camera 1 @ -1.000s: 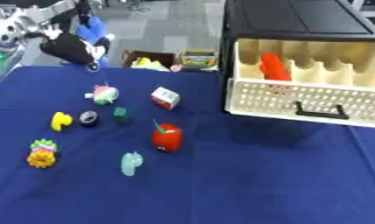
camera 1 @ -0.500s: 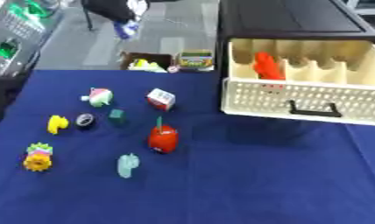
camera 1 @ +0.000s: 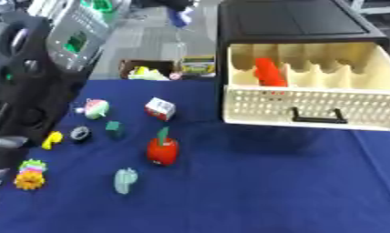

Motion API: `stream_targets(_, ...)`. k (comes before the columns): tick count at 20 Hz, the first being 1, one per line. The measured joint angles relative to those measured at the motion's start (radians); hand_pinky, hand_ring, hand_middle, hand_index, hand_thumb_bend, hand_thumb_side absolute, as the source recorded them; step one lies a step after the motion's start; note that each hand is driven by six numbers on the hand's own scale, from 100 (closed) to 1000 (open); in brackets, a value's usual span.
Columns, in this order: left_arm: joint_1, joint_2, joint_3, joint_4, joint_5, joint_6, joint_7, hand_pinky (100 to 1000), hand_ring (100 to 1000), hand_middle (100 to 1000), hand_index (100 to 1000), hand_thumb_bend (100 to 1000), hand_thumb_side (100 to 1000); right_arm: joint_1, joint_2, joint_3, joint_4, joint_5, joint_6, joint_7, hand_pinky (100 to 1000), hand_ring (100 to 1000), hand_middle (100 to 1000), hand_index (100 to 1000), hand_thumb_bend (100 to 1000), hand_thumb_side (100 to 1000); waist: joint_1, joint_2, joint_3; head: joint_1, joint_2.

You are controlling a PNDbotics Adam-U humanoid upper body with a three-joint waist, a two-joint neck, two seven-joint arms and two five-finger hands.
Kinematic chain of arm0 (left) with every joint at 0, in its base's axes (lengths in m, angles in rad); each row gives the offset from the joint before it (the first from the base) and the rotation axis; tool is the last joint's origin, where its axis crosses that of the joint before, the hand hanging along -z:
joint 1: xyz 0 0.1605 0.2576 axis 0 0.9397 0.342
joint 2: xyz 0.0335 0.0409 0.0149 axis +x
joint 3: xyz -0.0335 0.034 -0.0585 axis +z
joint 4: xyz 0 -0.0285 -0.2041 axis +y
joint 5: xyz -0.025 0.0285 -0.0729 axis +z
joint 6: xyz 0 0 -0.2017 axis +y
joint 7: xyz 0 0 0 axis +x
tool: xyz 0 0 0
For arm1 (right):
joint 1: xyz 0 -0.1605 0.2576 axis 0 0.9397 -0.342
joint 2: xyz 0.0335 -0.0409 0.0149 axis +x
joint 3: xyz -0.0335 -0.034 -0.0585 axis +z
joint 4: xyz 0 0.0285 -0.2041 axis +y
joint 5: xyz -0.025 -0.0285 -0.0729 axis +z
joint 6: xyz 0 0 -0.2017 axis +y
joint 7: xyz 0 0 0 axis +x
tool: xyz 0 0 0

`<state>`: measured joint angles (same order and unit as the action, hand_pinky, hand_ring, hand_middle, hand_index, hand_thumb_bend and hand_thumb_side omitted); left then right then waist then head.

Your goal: Pick up objects from table and place into drawer.

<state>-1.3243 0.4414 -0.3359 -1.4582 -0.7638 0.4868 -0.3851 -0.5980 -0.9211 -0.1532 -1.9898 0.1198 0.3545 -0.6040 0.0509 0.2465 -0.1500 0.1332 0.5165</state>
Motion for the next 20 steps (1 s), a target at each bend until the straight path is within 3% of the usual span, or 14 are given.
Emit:
stream_targets(8,-0.033,-0.083,0.0,0.081,0.097,-0.011,0.15,100,265,494,260,100,292,-0.036,0.013,0.006,0.0,-0.006,-0.009,0.007,226,386,318,739,100,976,0.016,0.01,-0.047,0.008,-0.018)
stream_targets(14,-0.051,-0.14,0.002,0.138,0.2,-0.031,0.255,100,273,506,285,100,288,-0.069,0.027,0.007,0.0,-0.009,-0.015,0.013,225,381,318,739,100,975,0.029,0.023,-0.09,0.045,-0.027)
stream_targets(20,-0.054,-0.171,0.003,0.215,0.235,-0.099,0.348,100,364,570,379,100,281,-0.097,0.039,0.012,0.0,-0.016,-0.022,0.019,225,381,317,738,100,975,0.038,0.035,-0.113,0.069,-0.036)
